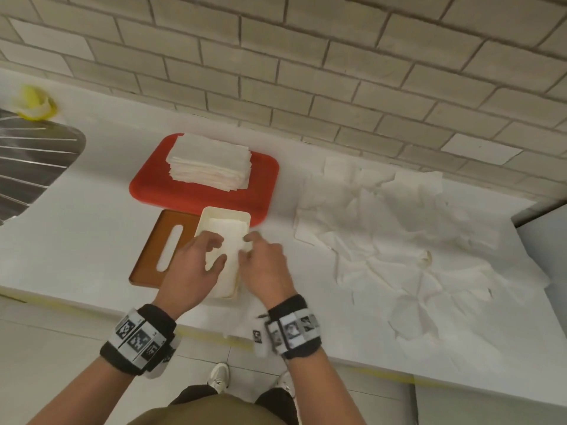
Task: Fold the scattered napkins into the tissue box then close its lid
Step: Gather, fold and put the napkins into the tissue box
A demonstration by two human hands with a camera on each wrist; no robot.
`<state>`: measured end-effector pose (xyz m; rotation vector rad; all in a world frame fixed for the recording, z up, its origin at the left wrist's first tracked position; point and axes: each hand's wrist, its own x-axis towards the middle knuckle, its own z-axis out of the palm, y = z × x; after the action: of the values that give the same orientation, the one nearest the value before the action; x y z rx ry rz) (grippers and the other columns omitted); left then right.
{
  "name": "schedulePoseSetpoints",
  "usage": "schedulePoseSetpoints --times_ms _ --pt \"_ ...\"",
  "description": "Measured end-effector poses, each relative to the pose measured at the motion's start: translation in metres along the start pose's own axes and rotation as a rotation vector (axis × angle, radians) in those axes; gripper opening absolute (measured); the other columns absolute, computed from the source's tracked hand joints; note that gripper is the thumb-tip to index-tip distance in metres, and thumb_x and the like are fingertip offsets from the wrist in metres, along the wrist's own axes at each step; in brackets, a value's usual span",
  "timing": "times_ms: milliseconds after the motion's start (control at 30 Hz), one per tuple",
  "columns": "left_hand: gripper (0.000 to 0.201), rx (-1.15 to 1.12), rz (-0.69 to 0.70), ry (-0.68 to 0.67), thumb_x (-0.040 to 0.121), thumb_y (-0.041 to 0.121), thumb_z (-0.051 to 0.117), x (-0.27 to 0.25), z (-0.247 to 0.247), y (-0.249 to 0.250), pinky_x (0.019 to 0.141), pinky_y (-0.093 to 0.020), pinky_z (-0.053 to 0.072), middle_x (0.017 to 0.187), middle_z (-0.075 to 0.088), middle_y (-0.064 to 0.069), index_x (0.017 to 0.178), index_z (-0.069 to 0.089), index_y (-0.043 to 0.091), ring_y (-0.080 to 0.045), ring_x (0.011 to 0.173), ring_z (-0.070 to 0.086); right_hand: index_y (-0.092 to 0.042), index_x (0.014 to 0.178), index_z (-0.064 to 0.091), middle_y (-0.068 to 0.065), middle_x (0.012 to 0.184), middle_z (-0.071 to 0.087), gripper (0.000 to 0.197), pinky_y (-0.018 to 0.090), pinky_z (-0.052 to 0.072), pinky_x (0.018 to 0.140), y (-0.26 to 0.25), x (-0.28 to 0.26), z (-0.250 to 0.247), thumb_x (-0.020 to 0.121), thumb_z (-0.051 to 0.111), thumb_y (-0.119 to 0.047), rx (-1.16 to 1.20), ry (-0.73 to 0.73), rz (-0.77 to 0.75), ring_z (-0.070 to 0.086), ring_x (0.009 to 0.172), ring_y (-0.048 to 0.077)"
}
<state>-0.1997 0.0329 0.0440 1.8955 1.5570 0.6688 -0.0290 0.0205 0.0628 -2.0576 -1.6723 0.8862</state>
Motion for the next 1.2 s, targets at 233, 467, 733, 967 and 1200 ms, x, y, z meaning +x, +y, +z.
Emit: schedulePoseSetpoints --times_ms 233,467,733,967,1200 --pt "0.014 -0.148 0.097 -0.096 0.102 0.022 0.070 -0.011 0.038 0.045 0.085 -0.021 0.059 0.111 0.072 0.020 0.111 0.066 0.031 -0.002 0.107 0.069 -0.021 0.152 0.049 0.010 0.145 0.061 0.061 0.047 0.049 0.099 0.147 0.078 -0.096 0.093 0.061 -0.009 -0.534 0.057 -0.086 0.059 0.127 0.037" --pt "0.002 -0.215 0.129 -0.186 0.106 0.031 0.066 -0.010 0.085 0.081 0.084 -0.021 0.058 0.106 0.074 0.021 0.106 0.068 0.031 0.001 0.105 0.069 -0.024 0.129 0.071 -0.002 0.117 0.071 0.031 0.042 0.036 0.100 0.203 0.099 -0.136 0.102 0.067 -0.040 -0.656 -0.062 -0.291 0.051 0.125 0.029" --pt "0.085 -0.826 -0.373 -0.286 0.085 0.093 0.049 0.028 0.134 0.114 0.112 -0.045 0.053 0.131 0.072 -0.001 0.140 0.057 0.028 -0.019 0.121 0.070 -0.014 0.115 0.071 -0.006 0.105 0.075 0.012 0.026 0.055 0.089 0.143 0.018 -0.149 0.107 0.069 -0.024 0.594 0.095 -0.346 0.070 0.100 0.009" --pt "0.072 -1.359 -0.646 -0.287 0.094 0.070 0.067 0.065 0.167 0.120 0.100 -0.049 0.060 0.128 0.073 -0.022 0.146 0.053 0.021 -0.037 0.116 0.074 -0.016 0.124 0.069 0.000 0.121 0.078 0.018 0.038 0.061 0.096 0.197 0.006 -0.108 0.111 0.062 -0.027 0.946 0.110 0.048 0.075 0.114 0.021" --pt "0.065 -0.538 -0.528 -0.190 0.091 0.003 0.077 0.065 0.205 0.099 0.083 -0.043 0.062 0.111 0.070 -0.022 0.141 0.046 0.028 -0.025 0.088 0.070 -0.033 0.102 0.062 -0.008 0.099 0.073 0.012 0.037 0.057 0.088 0.262 0.016 -0.084 0.100 0.071 -0.039 0.498 0.185 0.213 0.069 0.097 0.019"
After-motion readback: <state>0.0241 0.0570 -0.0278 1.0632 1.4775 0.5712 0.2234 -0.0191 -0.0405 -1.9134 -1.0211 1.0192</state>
